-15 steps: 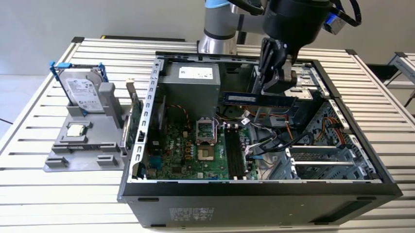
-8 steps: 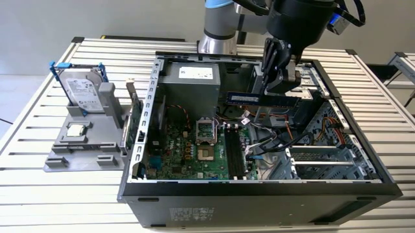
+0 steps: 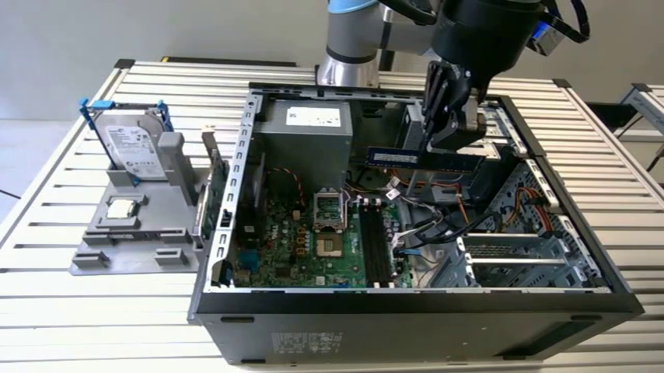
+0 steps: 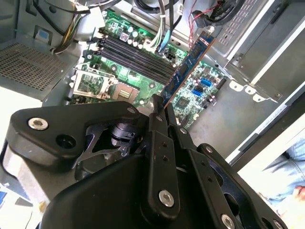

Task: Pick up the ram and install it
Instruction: 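Pick up the ram and move it above insertion slot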

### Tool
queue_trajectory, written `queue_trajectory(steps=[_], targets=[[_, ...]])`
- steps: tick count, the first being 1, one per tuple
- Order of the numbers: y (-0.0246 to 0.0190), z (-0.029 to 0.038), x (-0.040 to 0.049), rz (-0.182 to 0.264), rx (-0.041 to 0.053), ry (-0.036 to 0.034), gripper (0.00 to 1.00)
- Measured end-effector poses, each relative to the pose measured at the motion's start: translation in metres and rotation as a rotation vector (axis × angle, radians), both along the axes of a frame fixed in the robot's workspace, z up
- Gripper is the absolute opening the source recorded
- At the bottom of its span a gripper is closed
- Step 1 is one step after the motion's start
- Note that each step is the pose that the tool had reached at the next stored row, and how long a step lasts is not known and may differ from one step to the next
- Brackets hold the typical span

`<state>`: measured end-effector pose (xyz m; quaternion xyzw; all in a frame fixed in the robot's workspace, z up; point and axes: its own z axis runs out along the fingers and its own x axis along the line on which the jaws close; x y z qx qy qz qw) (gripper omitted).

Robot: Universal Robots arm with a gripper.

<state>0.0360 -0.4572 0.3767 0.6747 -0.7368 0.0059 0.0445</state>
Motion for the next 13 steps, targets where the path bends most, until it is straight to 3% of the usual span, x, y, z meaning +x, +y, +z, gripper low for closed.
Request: queue_trajectory(steps=[13], targets=[[0.0000,0.0000,0.0015,0.000,0.0001,0.0000,0.00]])
